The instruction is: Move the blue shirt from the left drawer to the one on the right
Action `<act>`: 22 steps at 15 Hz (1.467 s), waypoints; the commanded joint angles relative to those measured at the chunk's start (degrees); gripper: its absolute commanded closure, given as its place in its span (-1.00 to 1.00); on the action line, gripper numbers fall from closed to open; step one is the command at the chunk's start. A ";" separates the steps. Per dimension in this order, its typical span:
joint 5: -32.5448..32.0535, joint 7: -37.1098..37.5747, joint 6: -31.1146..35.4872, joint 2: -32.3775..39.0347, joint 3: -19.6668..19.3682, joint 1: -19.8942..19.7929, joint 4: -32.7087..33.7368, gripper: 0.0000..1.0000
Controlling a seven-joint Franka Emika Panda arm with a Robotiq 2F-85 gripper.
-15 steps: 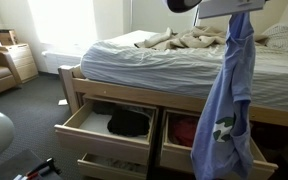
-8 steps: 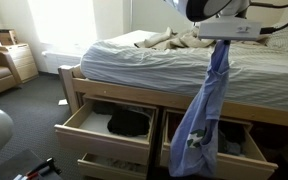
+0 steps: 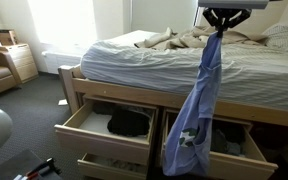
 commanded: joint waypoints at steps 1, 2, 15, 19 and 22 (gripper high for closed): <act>-7.02 3.75 -0.05 -3.78 8.65 -4.65 -0.60 0.98; -7.74 4.19 -0.05 -4.50 9.52 -4.90 -0.78 0.98; -20.46 32.41 7.11 -11.65 -7.65 31.18 25.59 1.00; -25.30 37.18 13.78 -16.47 -13.34 37.93 35.94 1.00; -27.00 38.47 19.71 -19.86 -16.25 39.98 41.06 1.00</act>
